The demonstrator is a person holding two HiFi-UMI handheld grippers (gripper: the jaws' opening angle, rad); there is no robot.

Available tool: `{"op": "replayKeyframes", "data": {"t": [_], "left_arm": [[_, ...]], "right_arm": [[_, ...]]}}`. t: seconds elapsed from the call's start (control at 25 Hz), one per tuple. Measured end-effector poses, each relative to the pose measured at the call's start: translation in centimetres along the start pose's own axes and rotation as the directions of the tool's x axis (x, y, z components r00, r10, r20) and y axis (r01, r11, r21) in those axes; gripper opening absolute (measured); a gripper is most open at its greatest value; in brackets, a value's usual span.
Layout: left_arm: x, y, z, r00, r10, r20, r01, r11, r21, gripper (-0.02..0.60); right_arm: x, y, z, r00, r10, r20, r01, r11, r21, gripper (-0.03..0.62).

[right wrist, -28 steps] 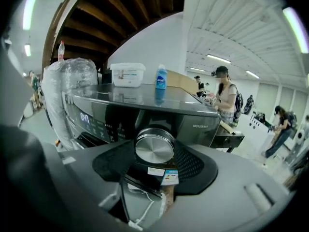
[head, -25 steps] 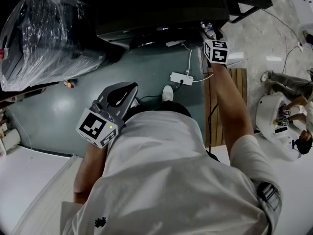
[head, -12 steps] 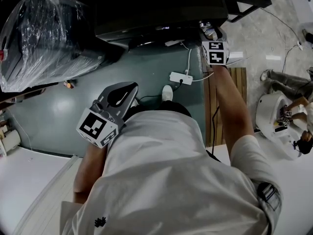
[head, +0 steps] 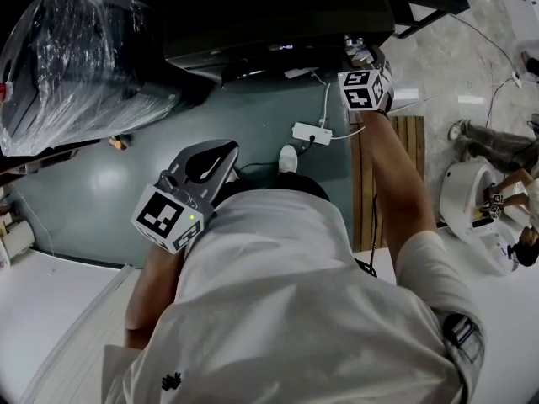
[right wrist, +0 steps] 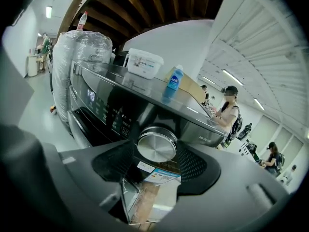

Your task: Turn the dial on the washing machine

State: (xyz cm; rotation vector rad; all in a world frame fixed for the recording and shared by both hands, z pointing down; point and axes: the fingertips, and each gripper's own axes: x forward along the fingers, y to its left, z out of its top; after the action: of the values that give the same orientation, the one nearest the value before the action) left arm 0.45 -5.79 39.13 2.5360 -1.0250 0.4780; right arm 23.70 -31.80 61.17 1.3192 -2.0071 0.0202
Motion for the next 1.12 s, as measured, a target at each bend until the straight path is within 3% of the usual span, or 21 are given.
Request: {"op": "replayKeyframes", "data": {"t": [0.36,0.72,0.92,1.12], "left_arm": [[-0.2,0.4,0.1,1.0,0.001,0.002,-0.001,1.0,-0.003,0.055],[0.0,0.3,0.2,1.0,-0.005,0.005,0.005,1.0,0.002,0.055],[0.1,0.1,0.2,1.0,-0.006,0.004,0.006,1.0,0.004,0.055],[0.1,0.2,0.2,1.0,-0.003,0.006,0.003,1.0,0.003,0.055]], "right_arm": [[0.1,-0.5,0.0,1.0,0.011,0.004,-0.011,0.992,0.128,0.251],[-0.5,-1.4,0.6,0.991,0.11,0.075,-0.129,0.936,0.327,0.252],[-0.5,-1.3,0.6,0.992,0.107,0.073,-0.123,0.949,0.291,0.252],[-1.2,-0.9,0.9,0.994,0.08,0.07,-0.091,0.981,0.17,0.252]]}}
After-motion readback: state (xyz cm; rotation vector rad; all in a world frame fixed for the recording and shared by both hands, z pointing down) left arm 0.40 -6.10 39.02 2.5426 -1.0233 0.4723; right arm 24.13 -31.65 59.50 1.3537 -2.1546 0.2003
